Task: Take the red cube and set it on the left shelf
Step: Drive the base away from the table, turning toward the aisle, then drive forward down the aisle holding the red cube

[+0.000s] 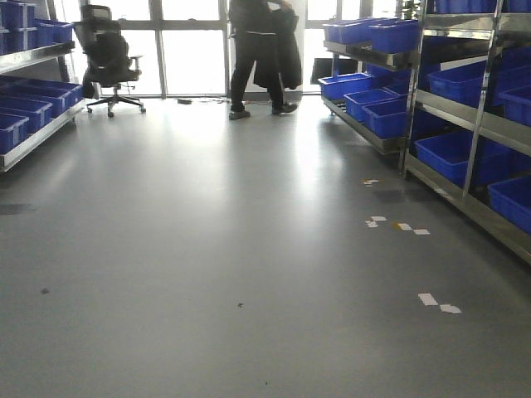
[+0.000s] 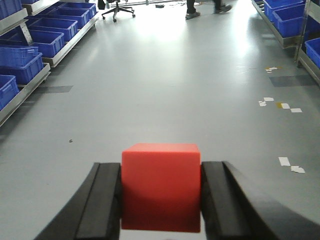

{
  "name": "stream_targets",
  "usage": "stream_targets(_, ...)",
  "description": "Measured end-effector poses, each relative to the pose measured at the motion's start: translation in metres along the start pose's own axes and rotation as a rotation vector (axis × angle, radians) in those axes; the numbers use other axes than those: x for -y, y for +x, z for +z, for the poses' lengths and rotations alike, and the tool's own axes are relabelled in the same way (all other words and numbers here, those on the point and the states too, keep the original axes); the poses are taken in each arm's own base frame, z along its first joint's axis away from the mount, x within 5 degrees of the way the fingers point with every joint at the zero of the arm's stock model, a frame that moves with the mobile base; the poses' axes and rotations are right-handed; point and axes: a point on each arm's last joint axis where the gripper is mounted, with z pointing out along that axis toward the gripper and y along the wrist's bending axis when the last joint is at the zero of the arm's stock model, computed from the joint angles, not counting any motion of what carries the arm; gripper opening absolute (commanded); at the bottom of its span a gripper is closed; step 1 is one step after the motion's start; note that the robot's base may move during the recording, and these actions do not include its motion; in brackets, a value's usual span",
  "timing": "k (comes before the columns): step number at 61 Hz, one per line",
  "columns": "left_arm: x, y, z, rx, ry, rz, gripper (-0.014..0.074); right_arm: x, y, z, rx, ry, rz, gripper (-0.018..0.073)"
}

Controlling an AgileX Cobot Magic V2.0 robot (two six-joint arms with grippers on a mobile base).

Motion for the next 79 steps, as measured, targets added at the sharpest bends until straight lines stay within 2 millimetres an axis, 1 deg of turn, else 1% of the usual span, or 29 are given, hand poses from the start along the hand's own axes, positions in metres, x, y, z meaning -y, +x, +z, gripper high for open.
stream_targets(79,0.0000,0.0000,0.0000,0.000,0.000,0.000,0.0102,0.0000,0.0000,0.0000,0.000,0.000,0.000,0.0056)
